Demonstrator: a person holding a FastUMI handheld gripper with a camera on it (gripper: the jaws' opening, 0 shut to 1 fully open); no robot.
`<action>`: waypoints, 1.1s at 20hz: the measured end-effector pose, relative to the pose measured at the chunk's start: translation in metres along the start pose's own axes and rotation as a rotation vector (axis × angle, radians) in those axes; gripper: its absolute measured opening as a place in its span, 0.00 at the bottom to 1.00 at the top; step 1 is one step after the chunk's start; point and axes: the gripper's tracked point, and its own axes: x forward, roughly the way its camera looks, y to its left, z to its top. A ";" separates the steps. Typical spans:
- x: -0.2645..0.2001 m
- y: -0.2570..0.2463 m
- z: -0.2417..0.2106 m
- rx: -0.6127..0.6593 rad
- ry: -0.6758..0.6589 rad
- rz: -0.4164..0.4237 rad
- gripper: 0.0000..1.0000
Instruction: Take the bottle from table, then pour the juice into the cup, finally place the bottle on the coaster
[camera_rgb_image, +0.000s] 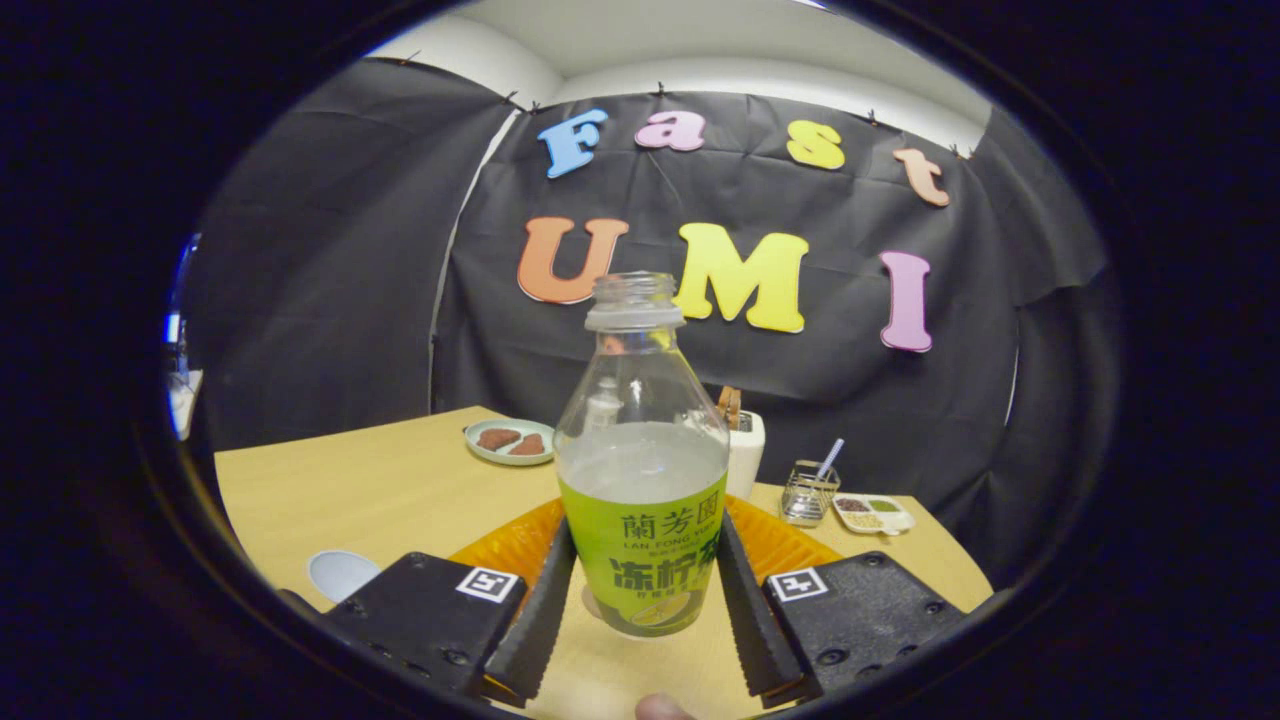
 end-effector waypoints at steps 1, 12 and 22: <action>0.006 0.001 0.002 0.018 -0.013 0.001 0.77; 0.088 -0.007 -0.052 0.114 0.067 0.007 0.77; 0.113 -0.005 -0.083 0.108 0.139 0.020 0.79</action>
